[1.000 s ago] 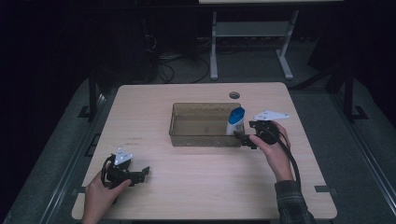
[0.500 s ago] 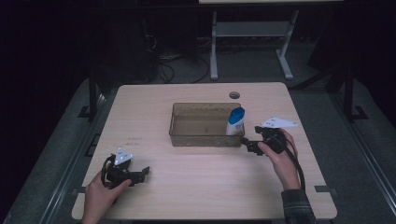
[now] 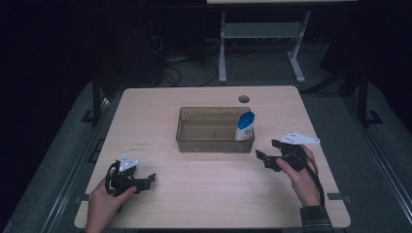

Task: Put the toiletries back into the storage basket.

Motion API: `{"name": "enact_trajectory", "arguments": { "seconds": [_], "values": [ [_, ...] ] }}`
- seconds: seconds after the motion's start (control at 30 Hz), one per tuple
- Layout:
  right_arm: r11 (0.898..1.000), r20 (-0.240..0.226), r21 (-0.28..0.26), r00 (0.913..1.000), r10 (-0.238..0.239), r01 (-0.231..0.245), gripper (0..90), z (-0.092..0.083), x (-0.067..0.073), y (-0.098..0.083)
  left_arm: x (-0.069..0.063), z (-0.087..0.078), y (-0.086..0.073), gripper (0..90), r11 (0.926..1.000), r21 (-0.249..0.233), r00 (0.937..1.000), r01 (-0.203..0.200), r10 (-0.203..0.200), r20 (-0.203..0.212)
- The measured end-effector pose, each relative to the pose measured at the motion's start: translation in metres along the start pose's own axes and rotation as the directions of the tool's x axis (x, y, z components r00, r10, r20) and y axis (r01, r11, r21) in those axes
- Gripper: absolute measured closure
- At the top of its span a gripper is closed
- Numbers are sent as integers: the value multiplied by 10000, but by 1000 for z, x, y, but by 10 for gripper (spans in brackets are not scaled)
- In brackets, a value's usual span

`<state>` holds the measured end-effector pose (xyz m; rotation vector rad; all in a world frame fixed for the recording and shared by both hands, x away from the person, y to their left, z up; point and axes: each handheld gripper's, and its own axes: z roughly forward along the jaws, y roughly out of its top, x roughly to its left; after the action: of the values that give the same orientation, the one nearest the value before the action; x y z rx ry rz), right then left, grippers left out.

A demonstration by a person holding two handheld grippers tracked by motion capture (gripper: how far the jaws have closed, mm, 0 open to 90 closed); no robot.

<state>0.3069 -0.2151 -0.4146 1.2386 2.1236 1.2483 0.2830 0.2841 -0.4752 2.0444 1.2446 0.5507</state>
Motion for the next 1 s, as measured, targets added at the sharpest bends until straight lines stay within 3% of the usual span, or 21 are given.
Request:
{"name": "enact_trajectory", "arguments": {
  "seconds": [0.43,1.0],
  "values": [
    [9995,291,226,9993,227,-234,236,-23,-6,-29,0,0,0,129,10000,2,10000,-26,26,-3],
    [9914,856,1138,9948,546,-642,236,-42,-19,-76,0,0,0,129,10000,1,10000,-27,27,-3]
  ]
}}
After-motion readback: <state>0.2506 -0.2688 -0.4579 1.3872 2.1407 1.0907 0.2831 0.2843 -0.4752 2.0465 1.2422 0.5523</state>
